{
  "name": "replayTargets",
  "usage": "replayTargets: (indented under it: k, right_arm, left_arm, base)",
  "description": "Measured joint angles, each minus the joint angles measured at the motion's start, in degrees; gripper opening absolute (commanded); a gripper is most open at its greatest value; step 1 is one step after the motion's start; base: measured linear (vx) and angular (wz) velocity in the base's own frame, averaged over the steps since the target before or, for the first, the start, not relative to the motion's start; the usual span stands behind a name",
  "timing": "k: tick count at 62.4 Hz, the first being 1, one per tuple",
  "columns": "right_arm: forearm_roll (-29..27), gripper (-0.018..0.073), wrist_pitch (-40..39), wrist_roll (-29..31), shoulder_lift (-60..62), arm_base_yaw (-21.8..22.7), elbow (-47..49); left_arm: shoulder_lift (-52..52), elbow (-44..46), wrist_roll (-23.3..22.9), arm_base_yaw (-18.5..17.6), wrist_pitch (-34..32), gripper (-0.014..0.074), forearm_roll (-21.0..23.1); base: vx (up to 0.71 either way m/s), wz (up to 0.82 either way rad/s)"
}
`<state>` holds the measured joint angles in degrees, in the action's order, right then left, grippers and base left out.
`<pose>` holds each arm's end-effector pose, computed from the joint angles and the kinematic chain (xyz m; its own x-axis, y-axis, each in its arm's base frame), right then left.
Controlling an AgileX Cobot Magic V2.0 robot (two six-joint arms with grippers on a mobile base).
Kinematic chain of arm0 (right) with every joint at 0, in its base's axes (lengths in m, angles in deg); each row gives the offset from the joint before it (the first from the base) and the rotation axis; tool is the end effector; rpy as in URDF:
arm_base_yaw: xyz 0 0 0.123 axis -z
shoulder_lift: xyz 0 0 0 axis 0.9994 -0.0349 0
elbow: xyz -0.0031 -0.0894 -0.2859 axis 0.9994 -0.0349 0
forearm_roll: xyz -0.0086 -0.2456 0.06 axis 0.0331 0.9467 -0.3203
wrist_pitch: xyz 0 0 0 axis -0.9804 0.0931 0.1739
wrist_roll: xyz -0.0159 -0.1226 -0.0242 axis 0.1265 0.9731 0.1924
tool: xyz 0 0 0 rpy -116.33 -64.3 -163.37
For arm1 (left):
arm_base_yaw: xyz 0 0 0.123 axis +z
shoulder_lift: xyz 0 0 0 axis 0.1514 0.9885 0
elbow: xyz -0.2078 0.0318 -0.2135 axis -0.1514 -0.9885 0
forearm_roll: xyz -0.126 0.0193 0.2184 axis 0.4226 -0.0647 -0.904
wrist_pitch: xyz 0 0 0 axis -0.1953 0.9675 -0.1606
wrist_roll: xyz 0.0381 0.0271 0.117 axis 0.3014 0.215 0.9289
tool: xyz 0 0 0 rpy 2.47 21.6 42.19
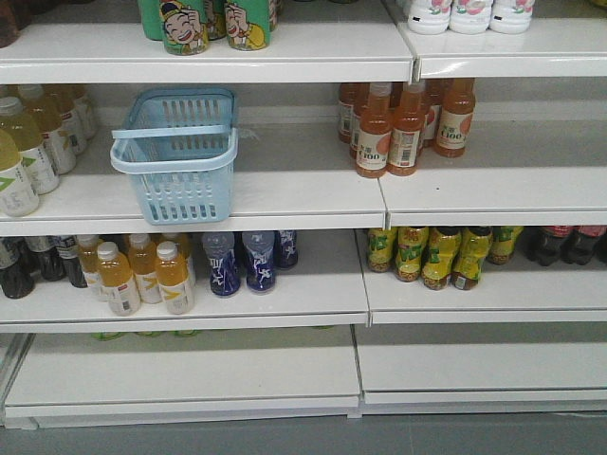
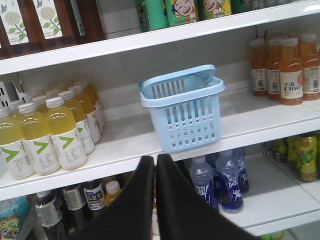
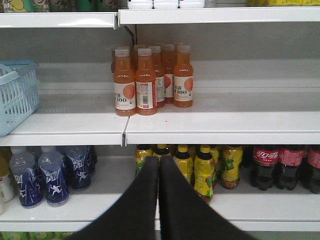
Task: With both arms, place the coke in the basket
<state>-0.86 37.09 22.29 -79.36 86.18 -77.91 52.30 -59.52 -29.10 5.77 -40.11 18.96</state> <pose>0.0782 -0.0001 0.1918 -0.0473 0.0264 -0.9985 -0.0103 0.9996 0.0269 0.0786 -0.0037 0.1962 0.0081 0.1028 -0.9947 0.0475 0.9935 0.1030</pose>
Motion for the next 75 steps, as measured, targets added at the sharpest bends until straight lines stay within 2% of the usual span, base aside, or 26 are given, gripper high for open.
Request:
replayTargets:
  k: [75]
  right_arm:
    - [0.0, -0.0010, 0.0, 0.0, 0.0, 0.0, 0.0]
  left_arm:
    - [0.0, 0.0, 0.0, 0.0, 0.0, -0.0006, 0.0]
  base:
    - [0.06, 0.00]
